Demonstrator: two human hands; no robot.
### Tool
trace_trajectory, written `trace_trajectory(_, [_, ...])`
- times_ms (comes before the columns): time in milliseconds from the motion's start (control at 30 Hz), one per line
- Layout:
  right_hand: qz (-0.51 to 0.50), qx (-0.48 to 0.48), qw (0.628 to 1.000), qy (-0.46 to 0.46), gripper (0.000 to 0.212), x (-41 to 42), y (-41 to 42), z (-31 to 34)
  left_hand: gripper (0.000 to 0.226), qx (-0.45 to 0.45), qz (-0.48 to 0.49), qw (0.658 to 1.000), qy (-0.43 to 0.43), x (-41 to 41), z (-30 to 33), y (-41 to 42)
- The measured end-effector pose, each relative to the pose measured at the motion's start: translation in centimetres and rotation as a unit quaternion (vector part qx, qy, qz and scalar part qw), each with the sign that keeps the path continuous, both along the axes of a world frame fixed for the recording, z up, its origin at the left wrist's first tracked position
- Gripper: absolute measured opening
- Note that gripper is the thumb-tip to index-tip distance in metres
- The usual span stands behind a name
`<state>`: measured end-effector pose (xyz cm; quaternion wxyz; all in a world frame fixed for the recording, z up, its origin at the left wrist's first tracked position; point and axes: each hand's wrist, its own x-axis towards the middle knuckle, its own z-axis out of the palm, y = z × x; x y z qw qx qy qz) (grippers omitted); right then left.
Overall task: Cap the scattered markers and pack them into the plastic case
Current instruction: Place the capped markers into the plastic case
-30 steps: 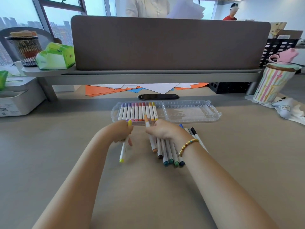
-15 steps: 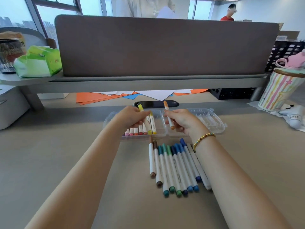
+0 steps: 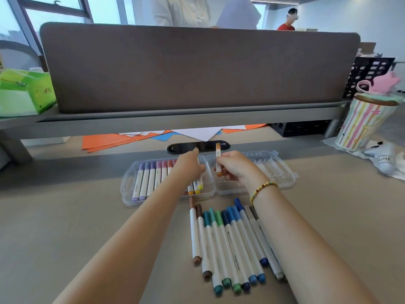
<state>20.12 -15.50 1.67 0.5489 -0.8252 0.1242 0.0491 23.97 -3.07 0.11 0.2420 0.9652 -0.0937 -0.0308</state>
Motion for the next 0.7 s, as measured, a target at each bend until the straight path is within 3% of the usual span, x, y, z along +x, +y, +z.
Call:
trace_trajectory(233, [0.007,-0.02,1.0,-0.004,0.021,0.3,0.4,-0.7,0.038,0.052,0.01,0.998,-0.035,-0.6,-0.6,-0.3])
trace_trajectory(433, [0.007,-0.018,1.0,-0.013,0.022,0.3,0.4,-0.7,0.029,0.098,0.027,0.994,-0.045,-1.1,-0.8,-0.9])
trace_trajectory(533, [0.005,-0.019,1.0,-0.018,0.02,0.3,0.0,-0.2,0.029,0.148,0.013,0.987,-0.058,-0.9,-1.0,-0.8])
trace_trajectory(700, [0.024,-0.076,0.996,-0.03,0.024,0.1,-0.4,0.3,0.049,0.226,-0.086,0.967,-0.086,-0.5,-1.6,1.4])
